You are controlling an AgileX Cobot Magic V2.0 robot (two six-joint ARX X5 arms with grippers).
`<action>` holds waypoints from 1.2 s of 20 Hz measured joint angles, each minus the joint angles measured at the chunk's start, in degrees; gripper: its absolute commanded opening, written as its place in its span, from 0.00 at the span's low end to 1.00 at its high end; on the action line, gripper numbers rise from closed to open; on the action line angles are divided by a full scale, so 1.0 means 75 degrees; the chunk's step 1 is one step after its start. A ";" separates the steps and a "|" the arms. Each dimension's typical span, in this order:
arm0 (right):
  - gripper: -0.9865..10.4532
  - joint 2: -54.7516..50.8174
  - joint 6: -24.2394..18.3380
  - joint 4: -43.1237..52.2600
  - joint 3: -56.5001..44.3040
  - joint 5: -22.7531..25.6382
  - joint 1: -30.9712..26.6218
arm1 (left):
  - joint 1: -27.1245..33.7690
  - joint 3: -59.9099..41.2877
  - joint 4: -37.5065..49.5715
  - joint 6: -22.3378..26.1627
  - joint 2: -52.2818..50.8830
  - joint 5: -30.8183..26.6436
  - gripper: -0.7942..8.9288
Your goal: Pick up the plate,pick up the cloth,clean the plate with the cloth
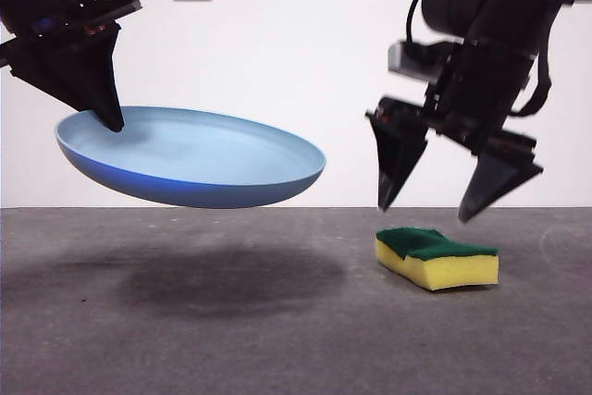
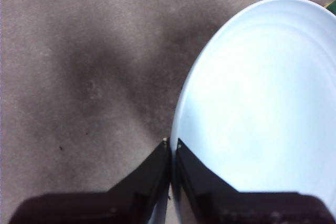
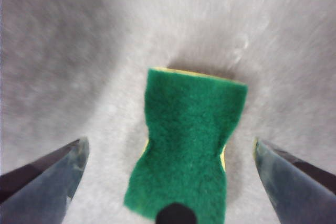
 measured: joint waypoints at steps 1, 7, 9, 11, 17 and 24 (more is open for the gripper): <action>0.50 0.0154 -0.0003 0.0047 0.0000 0.0000 0.0003 | -0.0009 0.0000 -0.0006 0.0000 0.0000 0.0003 0.07; 0.46 0.0796 -0.0105 0.0102 0.0000 0.0376 0.0003 | -0.0015 0.0000 -0.0067 0.0003 0.0000 0.0000 0.07; 0.33 0.0807 -0.0108 0.0108 0.0000 0.0396 0.0000 | -0.0015 0.0000 -0.0067 0.0003 0.0000 0.0000 0.07; 0.21 0.0807 -0.0140 0.0111 0.0000 0.0393 0.0003 | -0.0017 0.0000 -0.0067 0.0006 0.0000 0.0000 0.07; 0.07 0.0758 -0.0166 0.0076 0.0000 0.0350 0.0090 | -0.0017 0.0000 -0.0050 0.0003 0.0000 -0.0006 0.07; 0.07 -0.1725 0.0431 0.0131 0.0003 0.0358 0.1183 | -0.0023 0.0000 0.0143 -0.0006 0.0029 -0.0300 0.07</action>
